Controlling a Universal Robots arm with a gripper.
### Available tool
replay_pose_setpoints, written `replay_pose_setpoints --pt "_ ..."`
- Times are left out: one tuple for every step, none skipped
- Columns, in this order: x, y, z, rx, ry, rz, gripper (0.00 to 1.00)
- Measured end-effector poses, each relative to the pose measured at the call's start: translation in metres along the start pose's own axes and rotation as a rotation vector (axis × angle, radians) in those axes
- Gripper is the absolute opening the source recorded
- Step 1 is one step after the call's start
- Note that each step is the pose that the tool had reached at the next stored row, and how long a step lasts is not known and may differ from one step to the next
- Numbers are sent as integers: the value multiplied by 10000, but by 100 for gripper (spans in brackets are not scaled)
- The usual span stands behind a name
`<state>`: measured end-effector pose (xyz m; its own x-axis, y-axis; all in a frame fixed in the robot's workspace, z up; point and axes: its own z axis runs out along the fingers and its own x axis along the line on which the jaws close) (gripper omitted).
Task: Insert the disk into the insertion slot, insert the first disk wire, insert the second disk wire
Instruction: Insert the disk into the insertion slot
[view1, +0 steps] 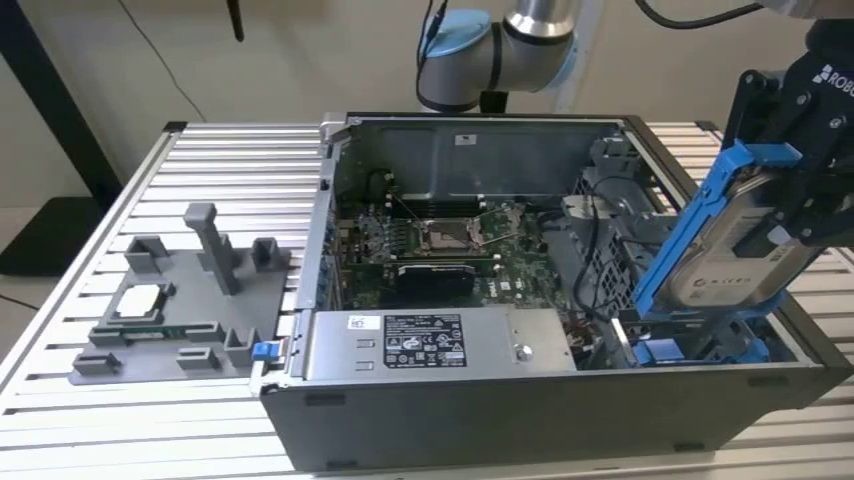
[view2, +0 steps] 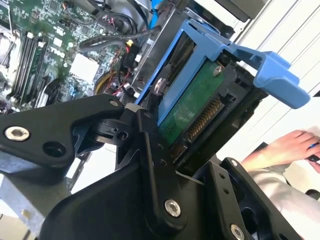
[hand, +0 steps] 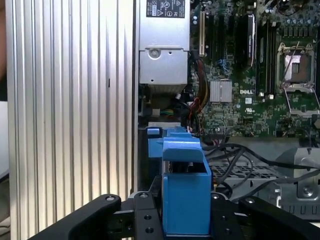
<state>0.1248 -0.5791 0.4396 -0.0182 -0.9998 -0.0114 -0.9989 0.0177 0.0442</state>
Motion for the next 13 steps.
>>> replay_pose_setpoints --pt "2 -3 16 -3 -3 0 0" --pt "4 -6 31 -6 -4 0 0" --pt "5 -9 47 -10 -8 0 0" --pt "7 -11 61 -14 -12 0 0" --pt "8 -14 76 -19 -15 0 0" --pt "8 -17 89 -24 -17 0 0" --pt "8 -19 103 -29 -18 -1 0" --pt "8 -20 118 -33 -22 0 0" --pt "9 -22 133 -36 -28 0 0" --pt "9 -24 146 -36 -36 -1 0" --pt "9 -25 161 -37 -47 -1 0" --pt "9 -28 176 -37 -56 -2 0" --pt "9 -30 190 -38 -67 -2 0"
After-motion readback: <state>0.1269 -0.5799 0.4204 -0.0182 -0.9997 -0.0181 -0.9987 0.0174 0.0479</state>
